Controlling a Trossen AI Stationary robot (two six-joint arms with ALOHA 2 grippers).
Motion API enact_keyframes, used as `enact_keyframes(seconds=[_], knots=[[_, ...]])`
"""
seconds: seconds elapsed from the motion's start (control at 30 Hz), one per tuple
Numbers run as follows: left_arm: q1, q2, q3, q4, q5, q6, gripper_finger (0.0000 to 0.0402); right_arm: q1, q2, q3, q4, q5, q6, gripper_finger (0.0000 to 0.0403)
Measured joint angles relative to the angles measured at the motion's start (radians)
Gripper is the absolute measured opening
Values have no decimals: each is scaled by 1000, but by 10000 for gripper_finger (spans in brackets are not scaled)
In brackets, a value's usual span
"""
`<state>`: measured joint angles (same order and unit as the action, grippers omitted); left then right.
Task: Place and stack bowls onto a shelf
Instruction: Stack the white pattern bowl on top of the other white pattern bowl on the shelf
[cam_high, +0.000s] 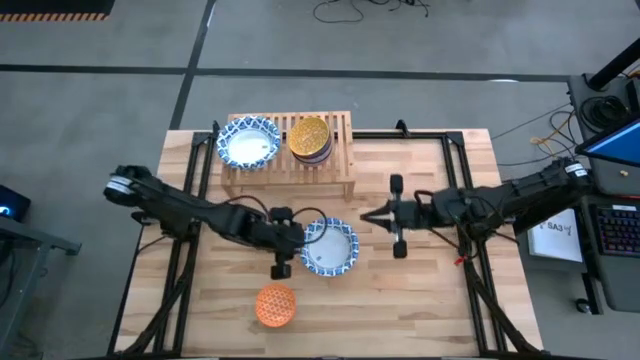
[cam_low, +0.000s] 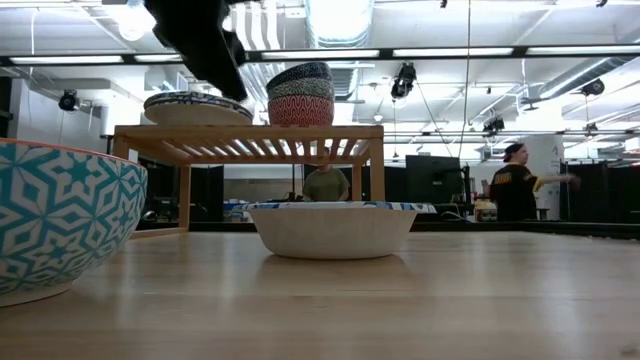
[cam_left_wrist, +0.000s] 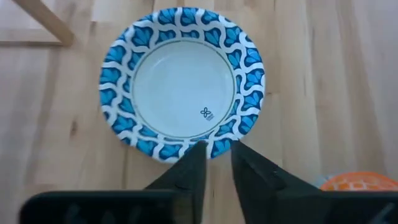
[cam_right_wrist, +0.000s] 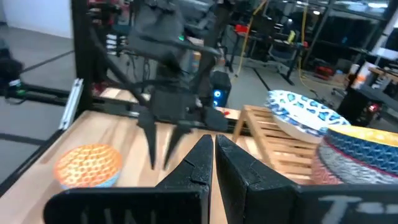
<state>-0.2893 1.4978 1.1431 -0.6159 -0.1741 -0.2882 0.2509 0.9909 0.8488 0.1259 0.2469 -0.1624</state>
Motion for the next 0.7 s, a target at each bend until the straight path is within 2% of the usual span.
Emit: enact_keyframes(seconds=[0.17, 0.3, 0.43, 0.57, 0.7], knots=[[-2, 100, 1, 73, 0, 49, 117, 91, -13, -28, 22, 60, -2, 9], [-14, 182, 3, 130, 6, 102, 146, 138, -14, -45, 40, 69, 35, 9], [-18, 254, 55, 145, 81, 124, 162, 177, -15, -49, 74, 69, 69, 9], [-19, 325, 143, 92, 162, 192, 169, 205, -15, -49, 117, 69, 80, 9], [-22, 390, 210, 28, 161, 242, 169, 221, -8, -49, 148, 70, 72, 9]])
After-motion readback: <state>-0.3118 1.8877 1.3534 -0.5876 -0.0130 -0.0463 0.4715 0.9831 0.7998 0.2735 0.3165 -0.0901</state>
